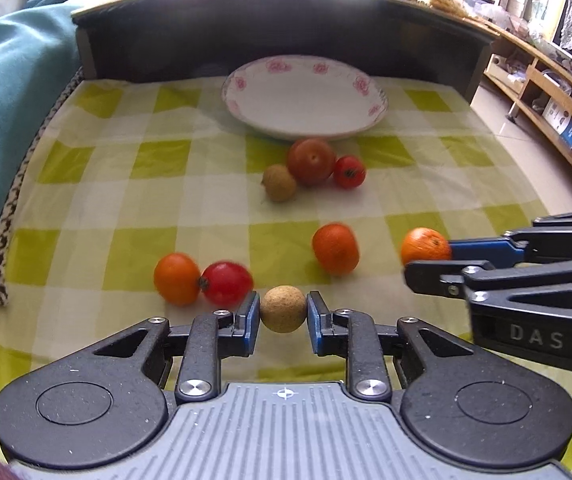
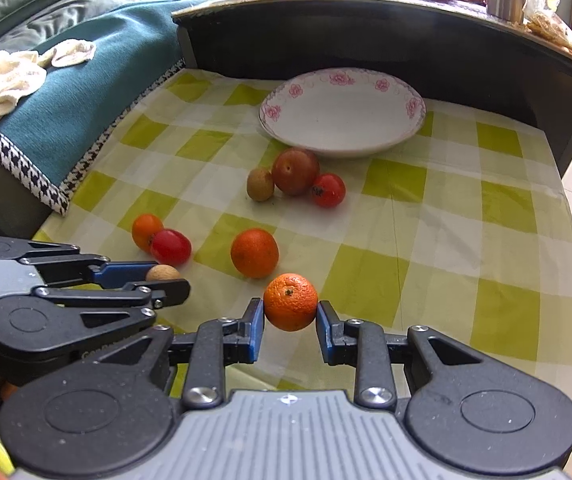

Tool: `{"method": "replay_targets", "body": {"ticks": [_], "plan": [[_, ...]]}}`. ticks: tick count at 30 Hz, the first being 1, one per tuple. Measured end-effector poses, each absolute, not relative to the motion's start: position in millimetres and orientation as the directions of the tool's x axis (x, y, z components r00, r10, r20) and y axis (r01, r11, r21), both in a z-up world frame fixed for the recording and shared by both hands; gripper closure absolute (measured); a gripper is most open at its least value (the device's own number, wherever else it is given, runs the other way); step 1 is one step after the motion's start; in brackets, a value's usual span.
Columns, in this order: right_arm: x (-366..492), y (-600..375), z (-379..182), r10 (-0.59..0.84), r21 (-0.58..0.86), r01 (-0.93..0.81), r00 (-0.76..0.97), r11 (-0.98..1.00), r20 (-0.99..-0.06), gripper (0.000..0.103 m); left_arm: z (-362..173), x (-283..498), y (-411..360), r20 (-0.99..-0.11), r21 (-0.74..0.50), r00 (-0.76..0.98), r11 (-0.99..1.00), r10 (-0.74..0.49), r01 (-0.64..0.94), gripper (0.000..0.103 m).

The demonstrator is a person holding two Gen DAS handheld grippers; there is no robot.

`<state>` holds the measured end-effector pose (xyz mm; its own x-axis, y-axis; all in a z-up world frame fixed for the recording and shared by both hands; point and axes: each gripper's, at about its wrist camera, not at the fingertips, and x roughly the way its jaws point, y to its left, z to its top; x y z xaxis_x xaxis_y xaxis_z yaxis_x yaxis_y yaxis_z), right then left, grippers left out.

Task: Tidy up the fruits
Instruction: 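Carry both fruits over the floral plate and open both tools to drop them, then grasp an orange with the right tool while the left tool reaches toward a red tomato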

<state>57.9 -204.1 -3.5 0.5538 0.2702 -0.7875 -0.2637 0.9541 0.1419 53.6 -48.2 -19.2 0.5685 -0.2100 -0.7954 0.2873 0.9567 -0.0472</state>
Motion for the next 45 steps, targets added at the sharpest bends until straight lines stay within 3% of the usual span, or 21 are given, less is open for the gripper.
{"method": "replay_targets", "body": {"ticks": [11, 25, 28, 33, 36, 45], "plan": [[127.8, -210.3, 23.7, 0.239, 0.098, -0.248, 0.642, 0.964, -0.729, 0.072, 8.4, 133.0, -73.9, -0.741, -0.007, 0.629, 0.939, -0.235, 0.343, 0.071], [219.2, -224.0, -3.0, 0.268, 0.103, -0.282, 0.646, 0.954, -0.715, 0.071, -21.0, 205.5, -84.4, -0.747, 0.024, 0.627, 0.932, -0.224, 0.361, 0.071], [224.2, -222.6, -9.4, 0.273, 0.104, -0.290, 0.637, 0.951, -0.721, 0.071, -19.9, 206.3, -84.5, -0.742, 0.027, 0.633, 0.934, -0.220, 0.356, 0.067], [226.7, -228.3, -11.7, 0.257, 0.103, -0.269, 0.640, 0.958, -0.724, 0.067, -15.5, 203.7, -81.1, -0.734, 0.023, 0.644, 0.940, -0.215, 0.341, 0.047], [226.4, -231.1, -10.7, 0.257, 0.104, -0.267, 0.643, 0.958, -0.721, 0.062, -11.5, 200.8, -79.7, -0.728, 0.024, 0.650, 0.940, -0.217, 0.341, 0.047], [208.5, -231.3, 6.8, 0.272, 0.111, -0.272, 0.681, 0.956, -0.680, 0.062, 5.8, 185.6, -62.4, -0.707, 0.007, 0.676, 0.953, -0.211, 0.304, 0.043]]}}
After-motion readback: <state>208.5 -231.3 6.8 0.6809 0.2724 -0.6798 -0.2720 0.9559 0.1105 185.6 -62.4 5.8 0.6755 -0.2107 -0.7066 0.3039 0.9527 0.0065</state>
